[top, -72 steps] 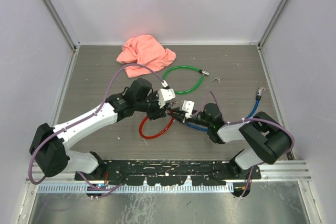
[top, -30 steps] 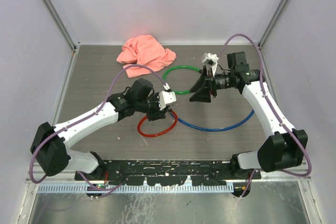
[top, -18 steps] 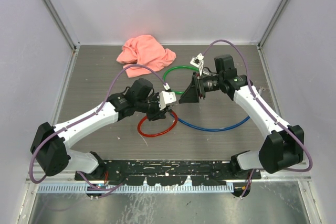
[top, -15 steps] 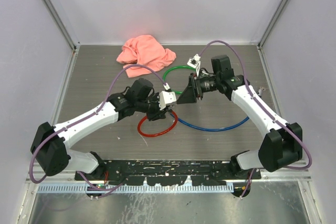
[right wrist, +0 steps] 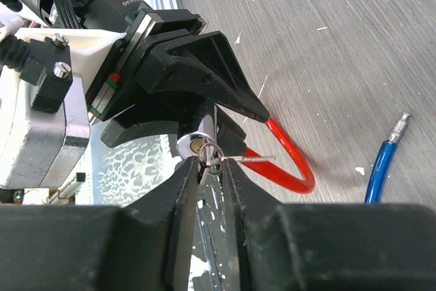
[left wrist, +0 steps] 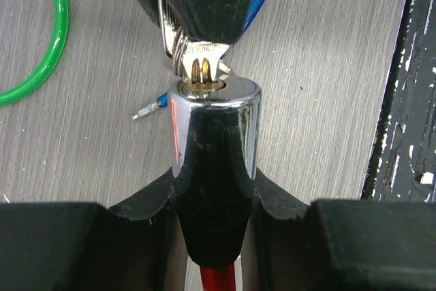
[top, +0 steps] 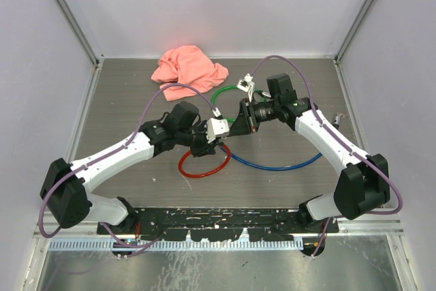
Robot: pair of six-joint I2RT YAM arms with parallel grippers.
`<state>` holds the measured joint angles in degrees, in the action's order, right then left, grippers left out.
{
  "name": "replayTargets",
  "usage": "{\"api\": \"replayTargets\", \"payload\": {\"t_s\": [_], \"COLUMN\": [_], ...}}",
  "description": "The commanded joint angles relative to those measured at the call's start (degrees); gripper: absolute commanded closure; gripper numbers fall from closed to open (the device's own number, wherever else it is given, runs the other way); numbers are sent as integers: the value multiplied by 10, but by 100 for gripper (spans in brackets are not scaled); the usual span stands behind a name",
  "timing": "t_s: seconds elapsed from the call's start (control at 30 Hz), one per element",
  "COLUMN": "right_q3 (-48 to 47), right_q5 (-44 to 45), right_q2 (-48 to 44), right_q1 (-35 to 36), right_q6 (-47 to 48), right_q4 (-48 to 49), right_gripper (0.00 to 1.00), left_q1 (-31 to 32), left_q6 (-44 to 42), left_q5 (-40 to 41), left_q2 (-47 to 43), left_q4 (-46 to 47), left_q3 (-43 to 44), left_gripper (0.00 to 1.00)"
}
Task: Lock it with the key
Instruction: Lock the lock.
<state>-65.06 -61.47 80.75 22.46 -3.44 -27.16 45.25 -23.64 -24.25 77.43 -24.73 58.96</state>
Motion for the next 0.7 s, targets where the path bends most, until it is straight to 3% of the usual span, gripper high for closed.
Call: {"api": "replayTargets", "payload": {"t_s": [0.0,0.17,0.33,0.53,0.67], "right_q3": [-22,-21,-12,45,31], "right_q5": [2,0,1,-18,-24], "right_q2": [-7,-13,-46,-125,-106], "right_q1": [6,10,13,17,20], "right_q6": [10,45,144,386,609], "right_q4": [0,-9,2,42,-52], "right_gripper": [77,98,99,99,99], "left_q1": [-2,-2,-3,-13,-19], "left_q6": [-8,-5,-3,4,3], "left_q5": [-13,-19,-29,-56,-69], "left_q2": [4,3,13,21,27], "left_q4": [-14,-12,-18,-18,-22], "left_q3": [21,21,25,31,38], "left_gripper": [98,98,98,99,99]}}
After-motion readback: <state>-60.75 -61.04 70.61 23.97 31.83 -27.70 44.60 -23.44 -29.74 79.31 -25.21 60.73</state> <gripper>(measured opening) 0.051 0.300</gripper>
